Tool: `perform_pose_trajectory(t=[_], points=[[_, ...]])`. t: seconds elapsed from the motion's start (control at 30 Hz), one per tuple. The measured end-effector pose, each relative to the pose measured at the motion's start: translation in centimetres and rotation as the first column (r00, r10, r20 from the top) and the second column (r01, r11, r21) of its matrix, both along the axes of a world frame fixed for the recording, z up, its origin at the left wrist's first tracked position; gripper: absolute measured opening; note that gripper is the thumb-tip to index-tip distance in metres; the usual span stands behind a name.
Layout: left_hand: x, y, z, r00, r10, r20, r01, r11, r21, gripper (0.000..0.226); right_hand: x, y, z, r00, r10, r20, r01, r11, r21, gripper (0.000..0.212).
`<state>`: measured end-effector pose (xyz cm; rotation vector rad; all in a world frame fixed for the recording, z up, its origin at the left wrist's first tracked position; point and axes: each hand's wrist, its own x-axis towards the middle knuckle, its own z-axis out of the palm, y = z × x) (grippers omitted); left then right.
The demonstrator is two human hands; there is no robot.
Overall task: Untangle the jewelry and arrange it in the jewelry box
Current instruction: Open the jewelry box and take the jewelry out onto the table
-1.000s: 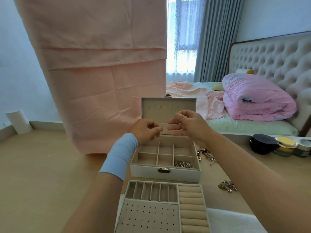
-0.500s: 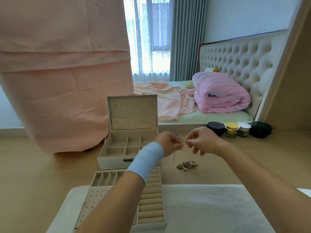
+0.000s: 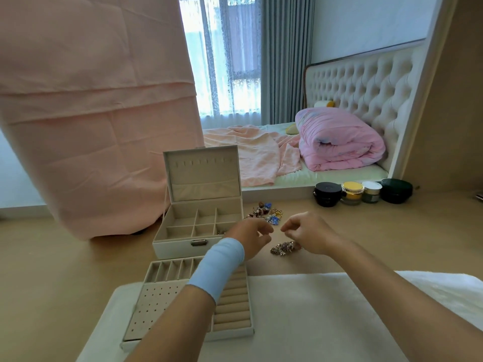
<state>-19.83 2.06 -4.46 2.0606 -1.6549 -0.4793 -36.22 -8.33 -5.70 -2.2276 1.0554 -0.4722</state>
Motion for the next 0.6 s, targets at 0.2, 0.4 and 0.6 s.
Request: perform_pose_trajectory(t=[0.2, 0.4, 0.6], points=[[3.2, 7.2, -0.5, 0.996, 0.084, 0.015, -0.084, 0.996, -0.043, 0.031, 0.9, 6.6, 0.6, 0.993, 0.117, 0.030, -0.118, 0.992, 0.041, 0.012], [6.4, 14.9, -2.0, 0.931, 0.222, 0.291, -0.253, 0.965, 0.072, 0.070, 1.9, 12.4, -0.9, 0.950, 0.270, -0.156, -0.246, 0.956, 0.158, 0.090], [8.0, 20.1, -3.3, 0.949, 0.293, 0.117, -0.310, 0.936, 0.166, 0.119, 2.6, 14.8, -3.2, 0.923, 0.321, -0.211, -0.301, 0.946, 0.120, 0.131]])
